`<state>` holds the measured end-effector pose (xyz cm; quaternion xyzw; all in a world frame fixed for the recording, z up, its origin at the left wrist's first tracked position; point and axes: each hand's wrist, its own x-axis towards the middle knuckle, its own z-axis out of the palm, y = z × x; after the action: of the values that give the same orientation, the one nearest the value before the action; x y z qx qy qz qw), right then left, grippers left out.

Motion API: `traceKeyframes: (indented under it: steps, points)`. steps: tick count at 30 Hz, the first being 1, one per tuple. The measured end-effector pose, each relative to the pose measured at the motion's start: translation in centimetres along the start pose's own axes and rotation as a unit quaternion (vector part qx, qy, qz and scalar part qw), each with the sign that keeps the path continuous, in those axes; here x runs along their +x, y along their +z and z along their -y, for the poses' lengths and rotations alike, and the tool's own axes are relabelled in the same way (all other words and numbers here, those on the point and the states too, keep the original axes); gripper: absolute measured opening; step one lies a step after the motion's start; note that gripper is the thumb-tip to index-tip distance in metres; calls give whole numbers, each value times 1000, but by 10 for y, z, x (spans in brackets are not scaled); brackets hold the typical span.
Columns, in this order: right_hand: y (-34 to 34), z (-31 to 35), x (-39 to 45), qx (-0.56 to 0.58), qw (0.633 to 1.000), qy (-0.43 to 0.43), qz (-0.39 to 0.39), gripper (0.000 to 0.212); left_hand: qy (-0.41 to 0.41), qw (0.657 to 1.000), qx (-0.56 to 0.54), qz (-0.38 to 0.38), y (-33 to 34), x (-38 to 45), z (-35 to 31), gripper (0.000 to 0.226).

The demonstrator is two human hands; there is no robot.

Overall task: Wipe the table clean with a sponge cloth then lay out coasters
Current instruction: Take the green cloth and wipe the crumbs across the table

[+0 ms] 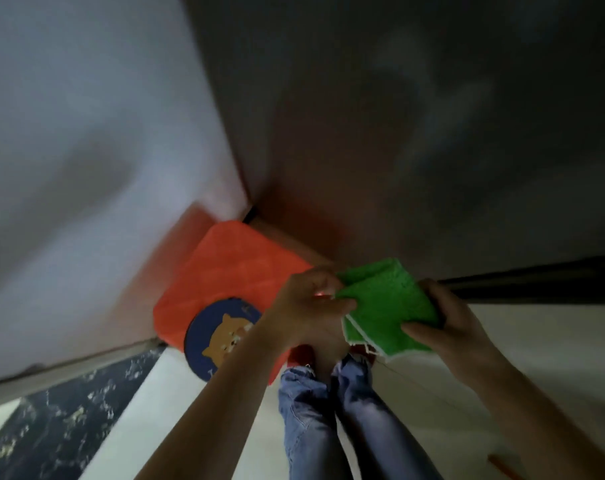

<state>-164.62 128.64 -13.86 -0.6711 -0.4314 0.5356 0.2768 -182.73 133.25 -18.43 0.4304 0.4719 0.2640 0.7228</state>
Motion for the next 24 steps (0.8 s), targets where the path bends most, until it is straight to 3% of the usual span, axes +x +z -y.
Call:
traceKeyframes:
  steps: [2,5,8,12,16,21,24]
  points:
    - [-30,-9,-28,37,999,-1,-39,22,6,999,46,20,34,3,-20,10]
    - [-71,-26,-71,108,993,-18,-52,40,38,982,175,66,86,-2,-40,26]
    - [-108,-46,-117,198,977,-60,-50,63,86,937,304,146,144,-11,-50,6]
    - [-161,-78,-178,128,985,-57,-100,48,134,852,426,273,236,-22,-49,13]
    - [-215,-132,-225,16,982,-44,-183,23,137,805,477,324,324,-24,-37,8]
    - [-264,-164,-274,-109,959,-54,-257,24,140,782,465,391,407,-31,-23,21]
    - [-288,-185,-298,-75,945,-33,-318,10,90,820,405,394,453,-37,-12,16]
